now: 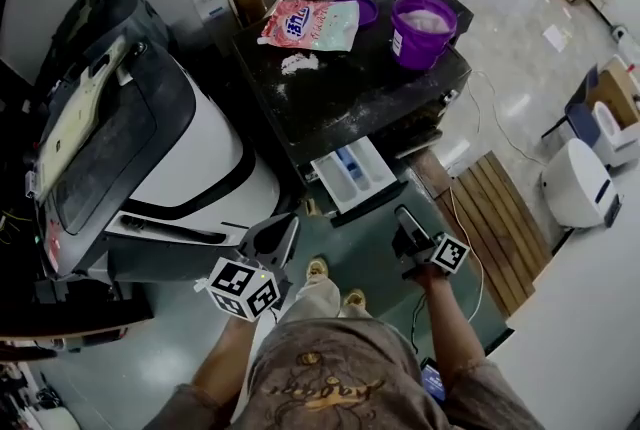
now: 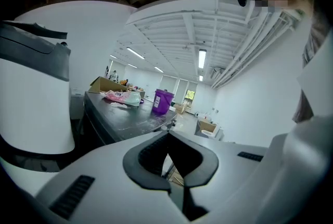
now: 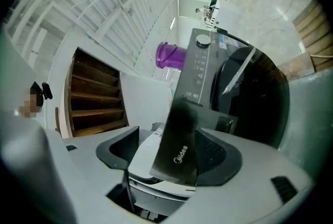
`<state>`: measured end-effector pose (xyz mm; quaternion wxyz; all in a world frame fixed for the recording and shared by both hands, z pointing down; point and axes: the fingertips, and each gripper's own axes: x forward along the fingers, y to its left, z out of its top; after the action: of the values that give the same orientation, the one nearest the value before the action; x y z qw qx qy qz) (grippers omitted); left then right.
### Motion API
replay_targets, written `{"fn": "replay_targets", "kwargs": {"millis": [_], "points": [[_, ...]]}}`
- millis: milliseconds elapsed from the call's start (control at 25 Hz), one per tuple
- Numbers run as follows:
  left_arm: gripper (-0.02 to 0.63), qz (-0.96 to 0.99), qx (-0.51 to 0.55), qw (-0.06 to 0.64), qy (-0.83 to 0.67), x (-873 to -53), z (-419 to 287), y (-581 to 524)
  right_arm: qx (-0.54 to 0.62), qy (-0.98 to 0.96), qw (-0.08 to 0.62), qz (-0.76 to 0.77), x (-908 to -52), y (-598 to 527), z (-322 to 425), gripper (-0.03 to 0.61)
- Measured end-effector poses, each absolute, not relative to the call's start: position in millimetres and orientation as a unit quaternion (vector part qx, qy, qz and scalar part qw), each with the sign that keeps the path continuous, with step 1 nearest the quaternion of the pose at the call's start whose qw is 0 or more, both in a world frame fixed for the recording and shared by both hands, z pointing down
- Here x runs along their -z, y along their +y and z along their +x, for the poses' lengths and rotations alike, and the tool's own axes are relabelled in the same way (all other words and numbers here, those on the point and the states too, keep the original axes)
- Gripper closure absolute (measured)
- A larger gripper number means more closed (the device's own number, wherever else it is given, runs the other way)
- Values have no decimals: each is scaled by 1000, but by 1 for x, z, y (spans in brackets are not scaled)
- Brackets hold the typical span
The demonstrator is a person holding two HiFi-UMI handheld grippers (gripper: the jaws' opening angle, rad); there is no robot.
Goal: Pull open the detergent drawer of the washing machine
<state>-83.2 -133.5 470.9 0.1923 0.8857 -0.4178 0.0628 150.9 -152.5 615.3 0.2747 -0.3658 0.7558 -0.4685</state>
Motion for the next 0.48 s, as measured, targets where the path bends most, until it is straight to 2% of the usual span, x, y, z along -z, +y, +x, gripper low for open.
{"fn": "replay_targets", "kwargs": {"millis": [240,480], "points": [[592,909,-52,189,-367,-455,-60,-153,423,770,280,-388,-544,-158,176,256],[592,927,-65,177,-323,-439,-52,-157,389,795,273,-377,-479,-148,159,257]]}}
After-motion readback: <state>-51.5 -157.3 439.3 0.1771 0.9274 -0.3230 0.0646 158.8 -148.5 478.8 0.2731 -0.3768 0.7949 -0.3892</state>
